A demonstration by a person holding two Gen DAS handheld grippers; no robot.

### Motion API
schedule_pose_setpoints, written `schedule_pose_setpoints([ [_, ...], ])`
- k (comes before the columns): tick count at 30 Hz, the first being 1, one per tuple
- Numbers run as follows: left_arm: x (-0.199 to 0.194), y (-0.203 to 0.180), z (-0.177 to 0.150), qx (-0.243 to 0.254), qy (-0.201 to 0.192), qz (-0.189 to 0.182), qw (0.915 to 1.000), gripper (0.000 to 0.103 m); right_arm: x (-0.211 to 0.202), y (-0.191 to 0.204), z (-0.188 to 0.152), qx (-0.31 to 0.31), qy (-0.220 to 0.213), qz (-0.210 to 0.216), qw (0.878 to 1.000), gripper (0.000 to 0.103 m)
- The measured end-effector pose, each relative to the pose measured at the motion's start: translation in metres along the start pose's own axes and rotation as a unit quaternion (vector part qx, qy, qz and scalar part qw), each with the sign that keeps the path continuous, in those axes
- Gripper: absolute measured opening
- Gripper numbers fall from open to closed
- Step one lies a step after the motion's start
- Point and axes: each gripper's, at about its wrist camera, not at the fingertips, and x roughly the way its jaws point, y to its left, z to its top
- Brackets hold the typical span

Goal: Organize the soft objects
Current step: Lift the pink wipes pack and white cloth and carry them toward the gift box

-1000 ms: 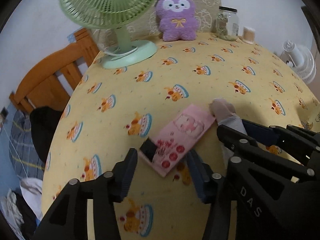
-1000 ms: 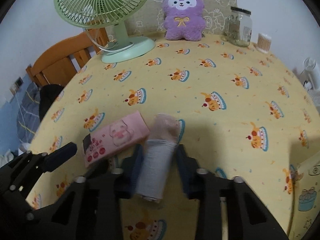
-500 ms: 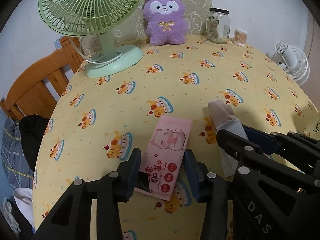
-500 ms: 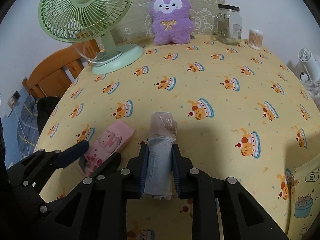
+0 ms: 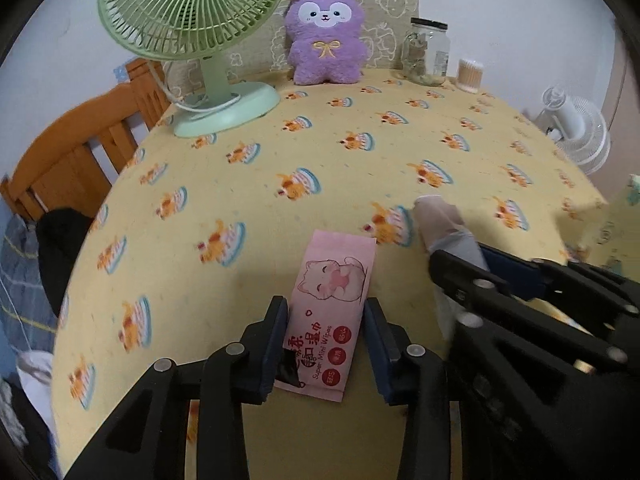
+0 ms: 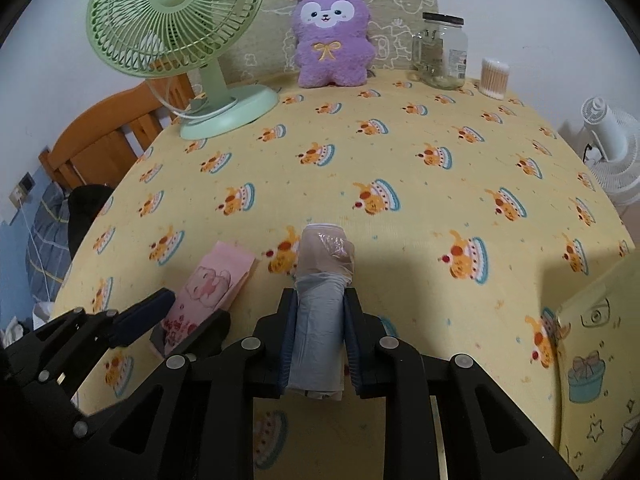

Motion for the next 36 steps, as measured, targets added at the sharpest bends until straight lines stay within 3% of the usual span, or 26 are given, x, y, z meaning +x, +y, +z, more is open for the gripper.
schedule_pose_setpoints([
  [13,-0.042,-0.009,-0.019,-0.005,-0.044,-0.006,0.9990,0.039,-0.043,0.005,-0.018,-0.020,-0.034,-0.016,0.999,0.026],
  [36,-0.129,-0.013,-0.017,0.006,-0.129,0.019,0.9915,0.039,-0.144,0.019,-0.018,-0.048,-0.126,-0.021,0.991,0.026],
])
